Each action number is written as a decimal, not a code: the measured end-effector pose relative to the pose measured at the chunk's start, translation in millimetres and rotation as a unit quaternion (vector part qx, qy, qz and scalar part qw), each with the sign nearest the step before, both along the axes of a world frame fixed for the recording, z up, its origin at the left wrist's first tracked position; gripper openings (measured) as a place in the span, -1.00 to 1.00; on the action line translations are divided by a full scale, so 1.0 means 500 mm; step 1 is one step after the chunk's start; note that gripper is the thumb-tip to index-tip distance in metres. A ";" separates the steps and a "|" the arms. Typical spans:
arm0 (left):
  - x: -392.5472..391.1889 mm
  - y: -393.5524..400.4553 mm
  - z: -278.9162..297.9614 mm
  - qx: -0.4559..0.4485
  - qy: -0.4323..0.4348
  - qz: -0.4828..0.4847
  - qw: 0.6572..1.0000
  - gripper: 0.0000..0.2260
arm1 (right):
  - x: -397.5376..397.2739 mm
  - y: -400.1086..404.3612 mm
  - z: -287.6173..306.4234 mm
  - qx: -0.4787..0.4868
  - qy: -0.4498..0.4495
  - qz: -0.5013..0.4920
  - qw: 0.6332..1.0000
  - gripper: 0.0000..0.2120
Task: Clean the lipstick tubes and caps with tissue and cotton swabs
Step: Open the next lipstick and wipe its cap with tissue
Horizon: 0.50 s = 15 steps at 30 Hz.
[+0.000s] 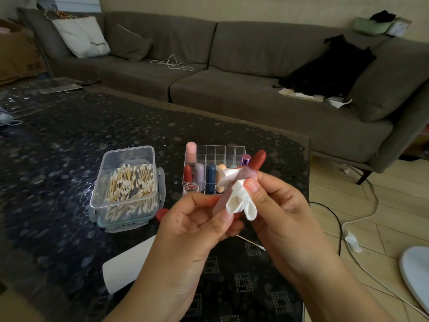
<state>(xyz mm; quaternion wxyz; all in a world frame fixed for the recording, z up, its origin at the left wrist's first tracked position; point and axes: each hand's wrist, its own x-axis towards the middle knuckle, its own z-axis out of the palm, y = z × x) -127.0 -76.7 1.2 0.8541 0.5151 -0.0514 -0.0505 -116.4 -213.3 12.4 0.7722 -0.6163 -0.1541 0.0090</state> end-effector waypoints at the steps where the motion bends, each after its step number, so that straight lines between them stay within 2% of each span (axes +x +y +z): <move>1: -0.001 0.000 0.003 -0.008 0.013 -0.016 1.000 -0.84 | 0.000 -0.001 0.002 0.001 -0.002 -0.003 1.000 -0.71; 3: -0.003 -0.001 0.011 -0.026 0.049 -0.067 0.996 -0.91 | 0.000 -0.003 0.004 -0.008 -0.005 -0.010 1.000 -0.71; 5: -0.002 0.000 0.014 -0.040 0.082 -0.095 0.991 -0.73 | -0.001 -0.002 0.004 -0.010 -0.008 -0.006 1.000 -0.70; 7: -0.002 0.001 0.015 -0.045 0.092 -0.076 0.992 -0.70 | -0.002 -0.001 0.003 -0.003 -0.013 -0.001 1.000 -0.71; 12: 0.000 -0.001 0.013 -0.016 0.030 -0.014 0.999 -0.91 | 0.001 -0.003 -0.005 -0.006 -0.011 -0.002 1.000 -0.73; 15: 0.002 -0.001 0.009 -0.008 0.020 0.017 1.000 -0.87 | 0.001 -0.002 -0.004 0.001 -0.005 0.010 1.000 -0.70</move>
